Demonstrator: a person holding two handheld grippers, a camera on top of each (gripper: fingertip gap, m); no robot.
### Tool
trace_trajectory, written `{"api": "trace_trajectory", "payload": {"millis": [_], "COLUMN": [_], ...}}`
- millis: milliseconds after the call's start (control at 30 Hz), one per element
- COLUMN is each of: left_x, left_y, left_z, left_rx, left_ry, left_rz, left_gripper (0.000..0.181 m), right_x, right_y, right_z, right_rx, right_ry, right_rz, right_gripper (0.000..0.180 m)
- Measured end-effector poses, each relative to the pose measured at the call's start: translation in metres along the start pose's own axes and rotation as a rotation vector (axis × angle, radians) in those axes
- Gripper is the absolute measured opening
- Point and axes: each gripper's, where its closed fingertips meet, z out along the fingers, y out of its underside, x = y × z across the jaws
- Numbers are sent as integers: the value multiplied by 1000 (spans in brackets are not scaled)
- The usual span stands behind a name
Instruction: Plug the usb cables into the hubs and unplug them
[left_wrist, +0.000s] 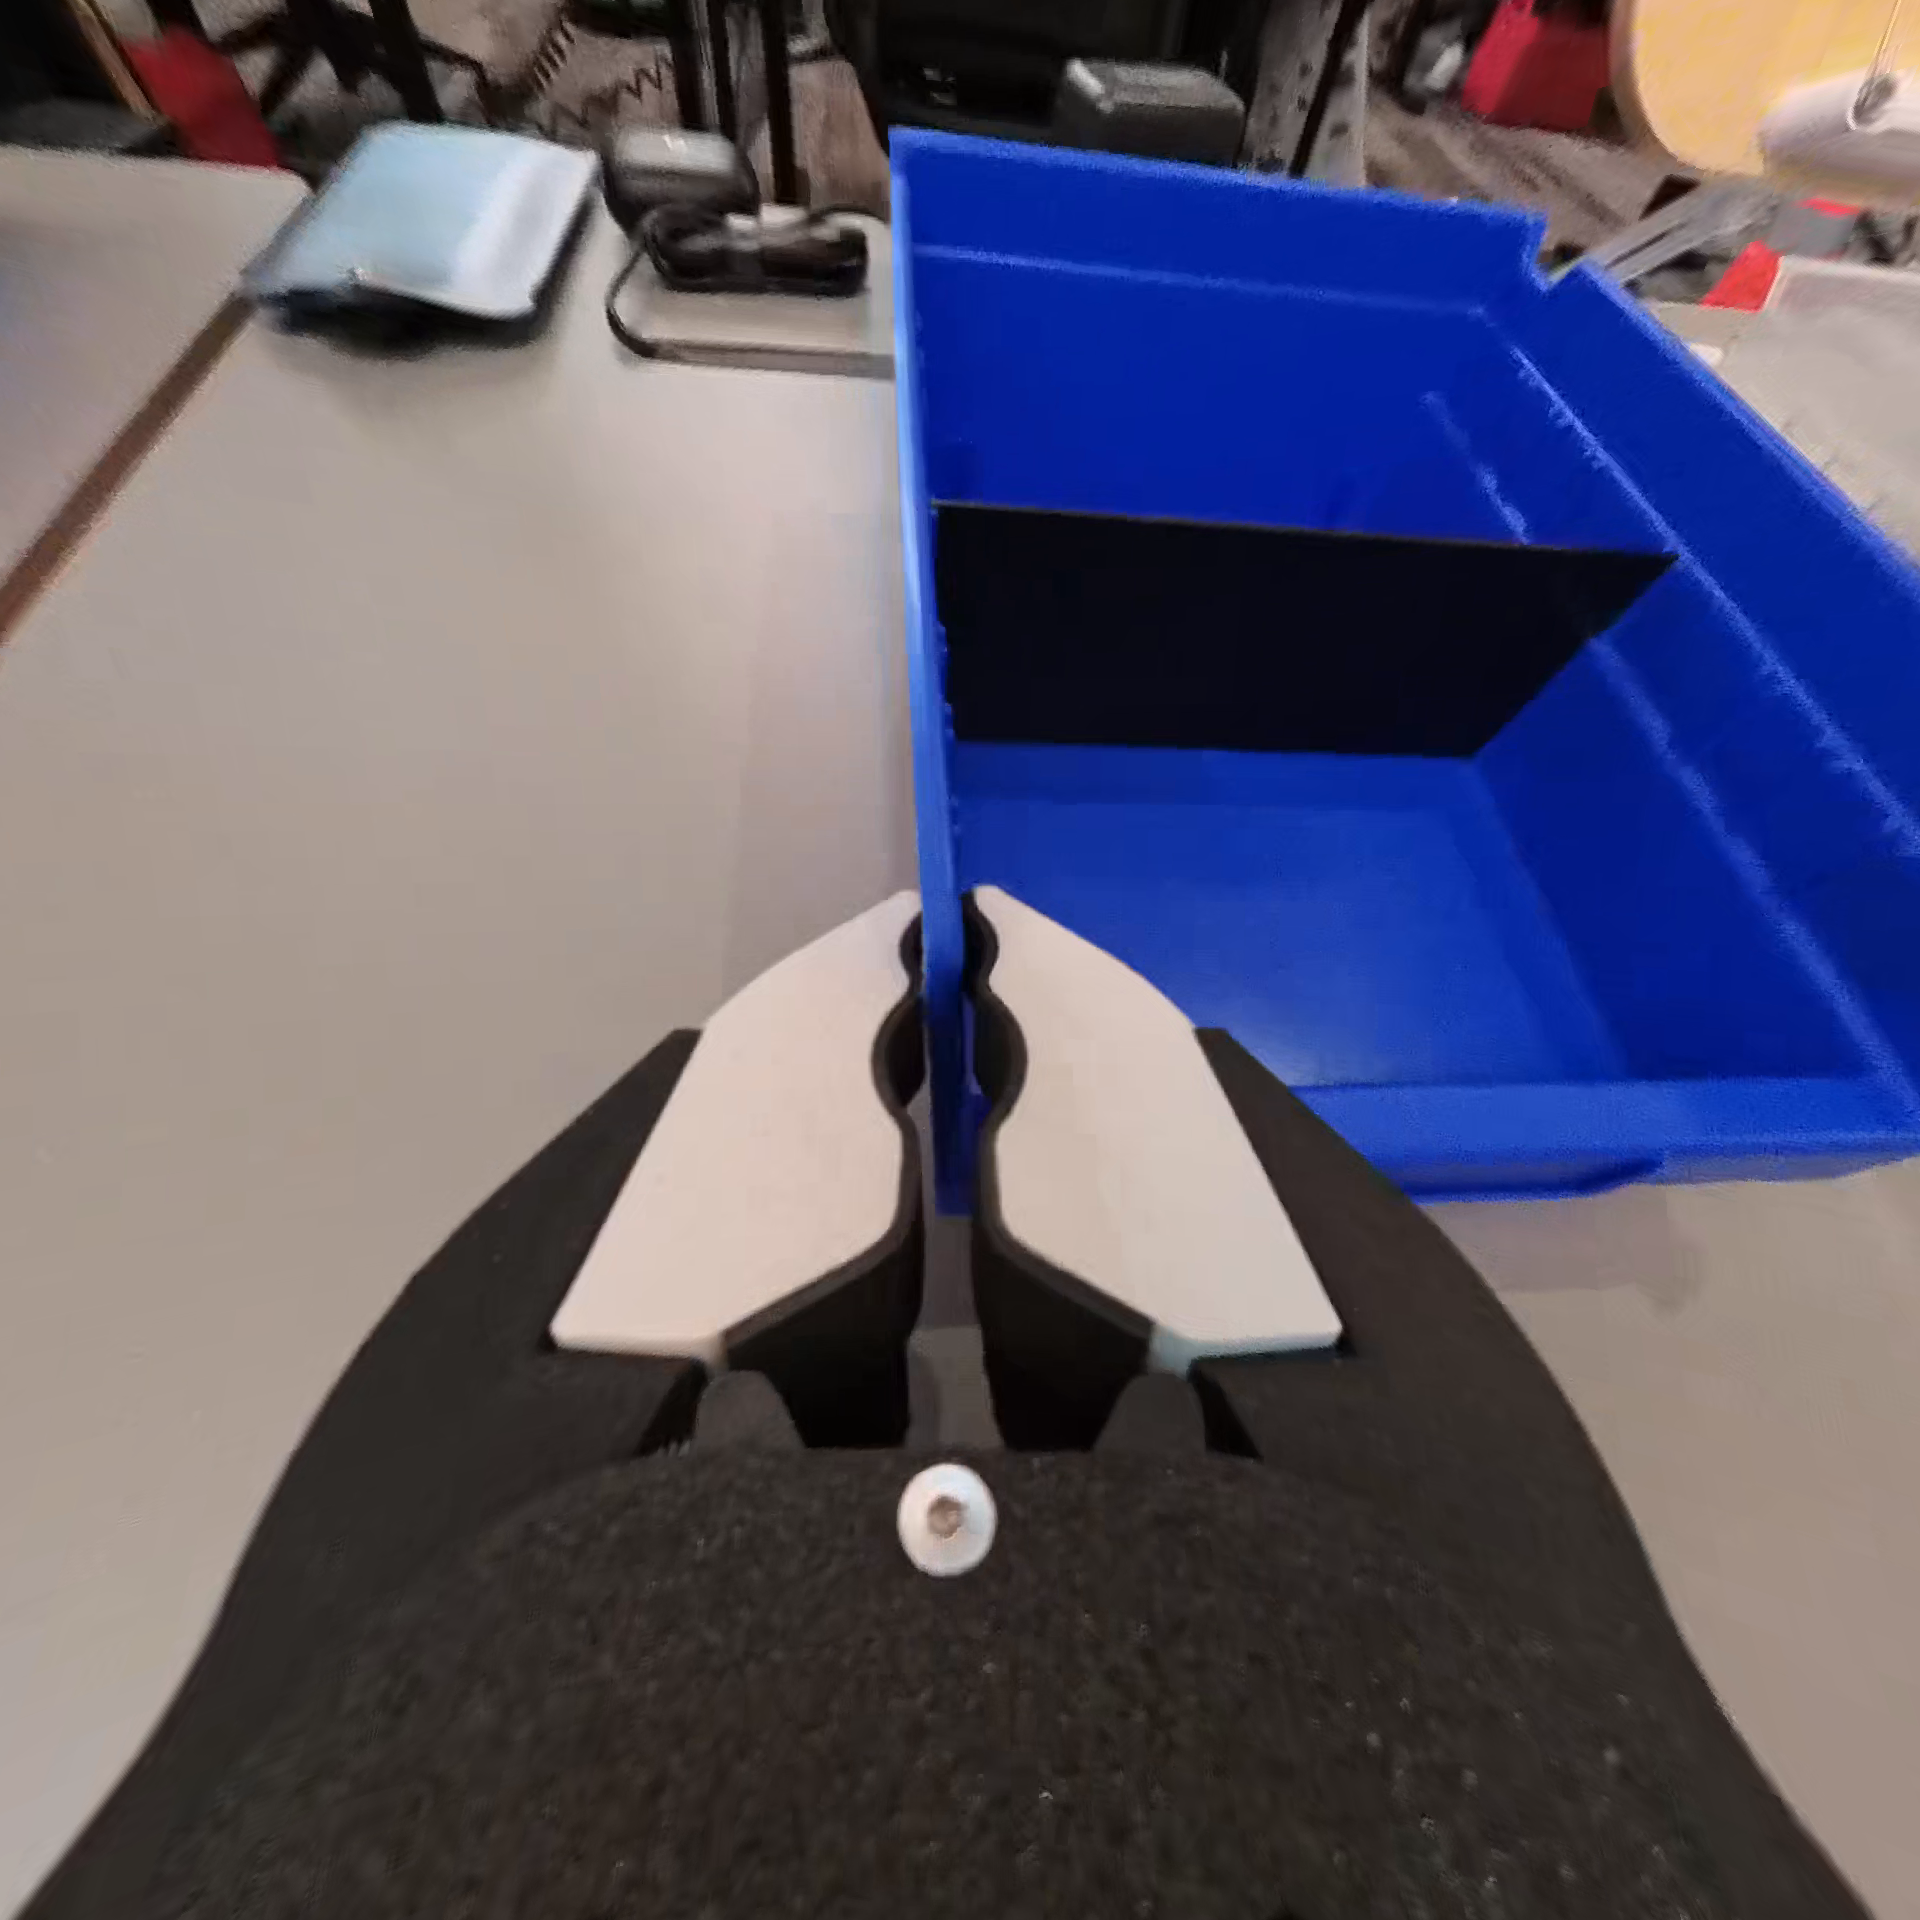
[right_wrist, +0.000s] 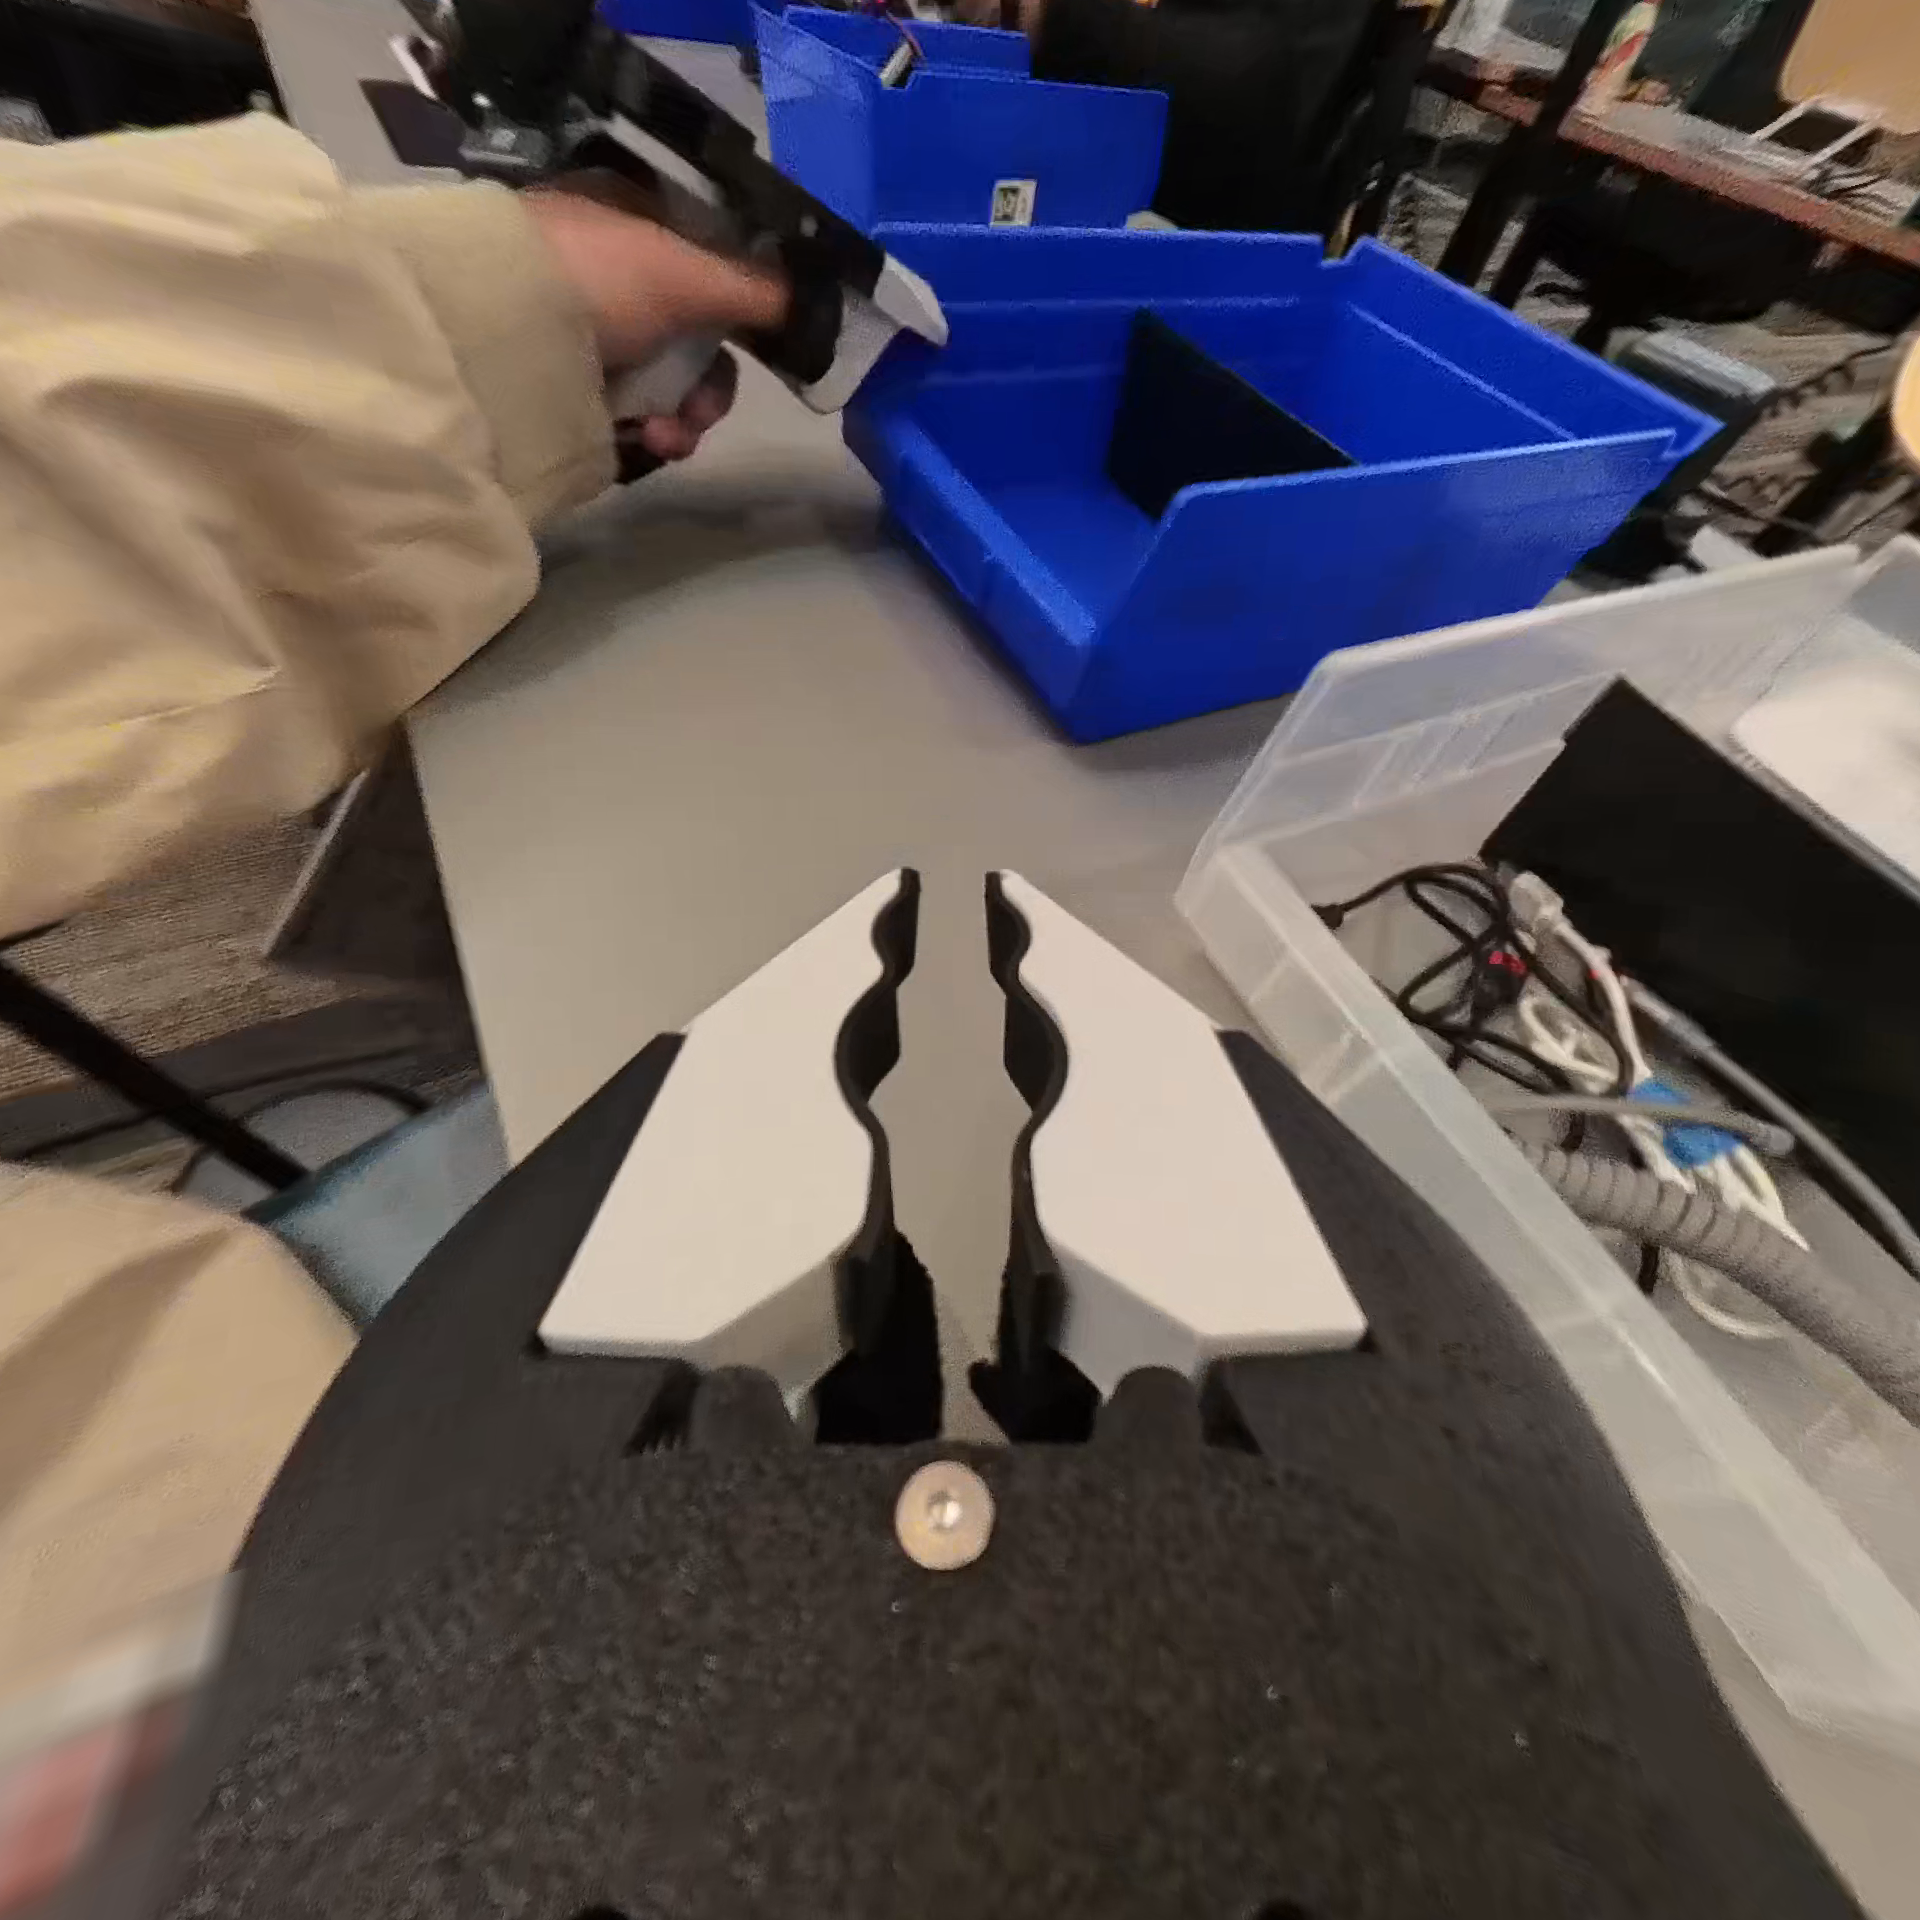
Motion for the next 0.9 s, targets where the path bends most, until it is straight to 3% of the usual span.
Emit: {"api": "trace_trajectory", "payload": {"millis": [100,300,367,400,433,533,633,733,900], "left_x": [17,53,61,65,70,79,78,86,148], "left_y": [10,49,62,67,72,78,62,31,-62], "left_z": [-14,-86,-110,-120,-128,-148,-164,-177,-191], "left_rx": [-10,40,39,43,49,90,153,268,501], "left_ry": [-8,-113,-139,-139,-134,-217,-293,-306,-225], "left_rz": [61,38,42,37,37,71,95,62,112], "left_gripper": [4,6,6,6,6,7,7,6,6], "right_x": [13,26,34,33,31,33,33,42,90], "right_y": [-12,-31,-26,-18,-10,-11,-33,-73,-143], "right_z": [27,72,77,80,83,80,78,57,-26], "right_rx": [0,30,24,-12,-54,-65,-17,61,247], "right_ry": [89,132,232,258,279,395,348,406,539], "right_rz": [40,261,276,287,289,193,258,176,94], "right_gripper": [14,48,46,38,17,10,7,5,5]}}
